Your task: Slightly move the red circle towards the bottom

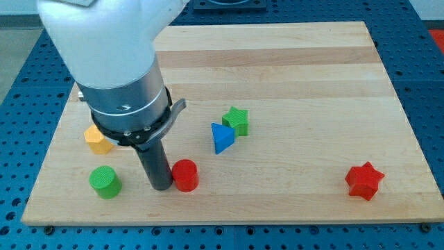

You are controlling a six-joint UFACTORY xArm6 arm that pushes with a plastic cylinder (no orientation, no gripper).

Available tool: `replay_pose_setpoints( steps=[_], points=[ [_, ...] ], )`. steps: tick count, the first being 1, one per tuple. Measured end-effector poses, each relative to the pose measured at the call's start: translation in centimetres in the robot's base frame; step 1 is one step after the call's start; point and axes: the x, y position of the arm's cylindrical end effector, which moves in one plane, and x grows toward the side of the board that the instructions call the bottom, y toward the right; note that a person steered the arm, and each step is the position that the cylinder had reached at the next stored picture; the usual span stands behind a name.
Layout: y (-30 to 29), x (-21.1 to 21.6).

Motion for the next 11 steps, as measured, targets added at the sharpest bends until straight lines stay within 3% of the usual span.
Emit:
replay_pose_setpoints(
  steps=[2, 4, 6, 11],
  points=[
    [1.0, 0.0],
    [-0.9, -2.9],
    [4.5, -3.3],
    [5.2, -3.1]
  ],
)
